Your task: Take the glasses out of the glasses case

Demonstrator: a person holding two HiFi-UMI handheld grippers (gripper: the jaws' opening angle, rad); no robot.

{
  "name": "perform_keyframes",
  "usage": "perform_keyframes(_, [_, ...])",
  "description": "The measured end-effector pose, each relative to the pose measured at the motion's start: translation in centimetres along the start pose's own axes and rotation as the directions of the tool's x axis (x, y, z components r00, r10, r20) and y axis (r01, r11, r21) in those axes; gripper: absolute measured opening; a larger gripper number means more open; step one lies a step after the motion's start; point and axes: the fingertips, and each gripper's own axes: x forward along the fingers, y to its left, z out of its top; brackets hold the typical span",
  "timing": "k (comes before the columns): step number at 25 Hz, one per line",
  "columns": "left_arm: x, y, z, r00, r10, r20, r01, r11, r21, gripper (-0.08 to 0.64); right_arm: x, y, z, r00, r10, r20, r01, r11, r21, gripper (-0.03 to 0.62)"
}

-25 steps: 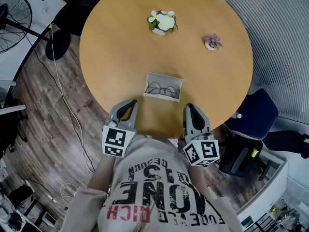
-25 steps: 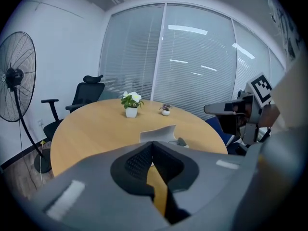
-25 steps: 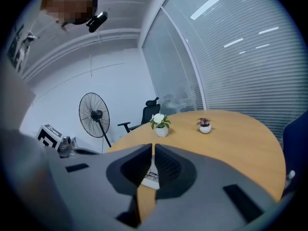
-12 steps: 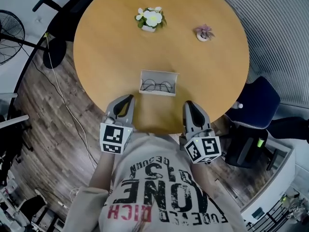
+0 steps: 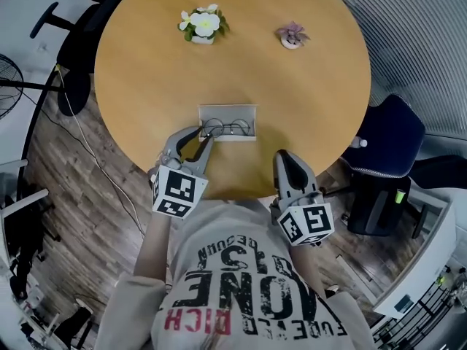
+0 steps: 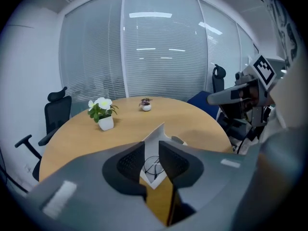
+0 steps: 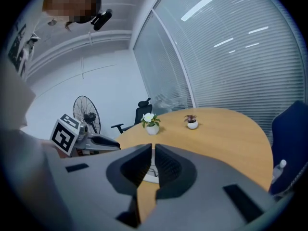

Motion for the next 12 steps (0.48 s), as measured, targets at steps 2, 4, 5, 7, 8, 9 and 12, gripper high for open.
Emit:
perform_keyframes(2, [1.2,-0.3,0.2,0.999,-0.036,-0.037,0.038,0.997,0.063,0.098,0.0,-0.5,-0.1,1.000,-0.014,-0.001,0.014,1.000,0.012,0.029])
perform_keyframes(4, [2.6,-0.6,0.2,0.994,-0.072,-0.081,0.081,0.989,0.125,0.098,0.1,-1.1,-0.2,1.000,-0.027,-0.004,0.027,0.999,0.025,0.029])
perform_keyframes(5, [3.3,-0.8,0.1,0.991,-0.089,-0.103,0.104,0.983,0.154,0.098,0.1,-1.4,-0.3,0.999,-0.033,-0.006,0.033,0.999,0.032,0.029])
perform_keyframes(7, [4.6,-1.2,0.0,0.982,-0.120,-0.147,0.149,0.967,0.205,0.098,0.3,-1.9,-0.5,0.999,-0.043,-0.011,0.043,0.998,0.043,0.029])
perform_keyframes(8, [5.1,-1.4,-0.1,0.977,-0.132,-0.167,0.168,0.959,0.227,0.098,0.4,-2.0,-0.6,0.999,-0.046,-0.015,0.047,0.998,0.047,0.029])
perform_keyframes(9, [5.6,-1.6,-0.3,0.972,-0.143,-0.188,0.188,0.951,0.246,0.098,0.4,-2.1,-0.8,0.999,-0.050,-0.019,0.051,0.997,0.052,0.029])
perform_keyframes(12, [6.9,-2.2,-1.2,0.949,-0.176,-0.262,0.253,0.919,0.301,0.098,0.5,-2.4,-1.1,0.998,-0.062,-0.030,0.064,0.996,0.065,0.029])
